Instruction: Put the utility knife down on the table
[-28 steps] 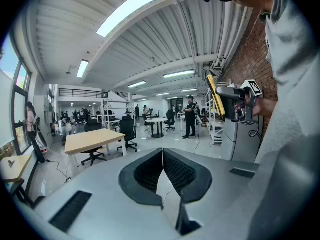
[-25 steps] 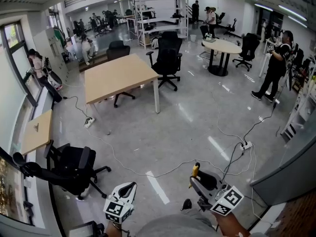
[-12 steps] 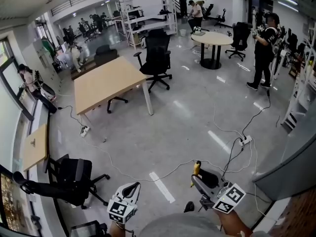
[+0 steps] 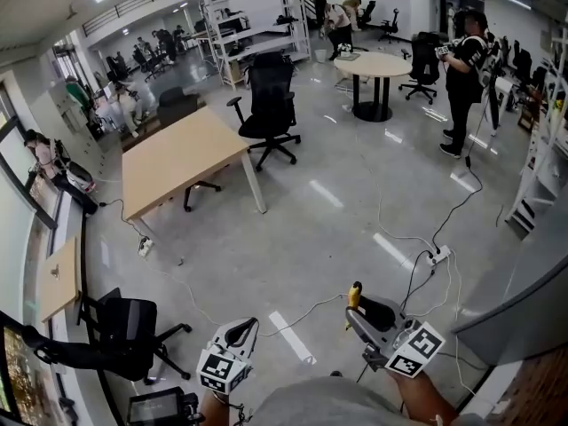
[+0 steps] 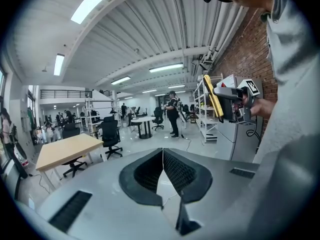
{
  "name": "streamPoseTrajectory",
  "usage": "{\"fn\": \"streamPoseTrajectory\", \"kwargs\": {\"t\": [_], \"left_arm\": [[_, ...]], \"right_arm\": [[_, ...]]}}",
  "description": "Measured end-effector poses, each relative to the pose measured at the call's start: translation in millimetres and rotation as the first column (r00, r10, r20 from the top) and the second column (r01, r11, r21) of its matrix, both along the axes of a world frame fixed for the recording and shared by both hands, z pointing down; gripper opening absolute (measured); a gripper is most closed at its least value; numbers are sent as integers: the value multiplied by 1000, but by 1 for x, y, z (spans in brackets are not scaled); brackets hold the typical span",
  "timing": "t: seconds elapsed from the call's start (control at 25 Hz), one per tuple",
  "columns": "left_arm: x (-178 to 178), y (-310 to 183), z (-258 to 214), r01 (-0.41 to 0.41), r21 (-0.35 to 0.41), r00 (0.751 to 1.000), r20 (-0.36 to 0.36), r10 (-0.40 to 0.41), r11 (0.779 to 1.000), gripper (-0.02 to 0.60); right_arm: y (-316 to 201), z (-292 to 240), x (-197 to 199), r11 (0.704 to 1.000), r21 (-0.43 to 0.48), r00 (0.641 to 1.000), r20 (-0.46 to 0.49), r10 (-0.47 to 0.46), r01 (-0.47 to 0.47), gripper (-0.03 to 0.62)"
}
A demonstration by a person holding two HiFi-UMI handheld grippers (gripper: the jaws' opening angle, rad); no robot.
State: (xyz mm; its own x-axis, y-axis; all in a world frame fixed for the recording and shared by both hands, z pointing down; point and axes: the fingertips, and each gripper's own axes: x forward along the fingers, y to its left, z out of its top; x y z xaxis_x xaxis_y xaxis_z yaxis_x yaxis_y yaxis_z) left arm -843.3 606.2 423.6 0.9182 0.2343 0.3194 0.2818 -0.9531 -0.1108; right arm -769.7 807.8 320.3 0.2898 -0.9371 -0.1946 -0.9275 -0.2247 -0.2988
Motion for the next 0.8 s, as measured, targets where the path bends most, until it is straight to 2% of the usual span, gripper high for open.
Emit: {"fn": "streamPoseTrajectory", "kwargs": {"t": [0.16, 0.44, 0.56, 0.8], "left_arm": [[33, 11, -5, -50, 17, 999, 1, 50, 999, 6], [103, 16, 12, -136, 1, 990, 26, 136, 991, 6], [139, 7, 13, -169, -13, 985, 21, 169, 986, 6], [209, -36, -3, -209, -26, 978, -35, 208, 978, 6]], "right_arm": [[12, -3, 26, 999, 16, 999, 3, 41, -41, 118], [15, 16, 78, 994, -1, 993, 36, 111, -111, 118], [6, 17, 105, 989, -15, 988, 44, 146, -145, 118], [-38, 1, 158, 982, -32, 983, 15, 184, -184, 118]]}}
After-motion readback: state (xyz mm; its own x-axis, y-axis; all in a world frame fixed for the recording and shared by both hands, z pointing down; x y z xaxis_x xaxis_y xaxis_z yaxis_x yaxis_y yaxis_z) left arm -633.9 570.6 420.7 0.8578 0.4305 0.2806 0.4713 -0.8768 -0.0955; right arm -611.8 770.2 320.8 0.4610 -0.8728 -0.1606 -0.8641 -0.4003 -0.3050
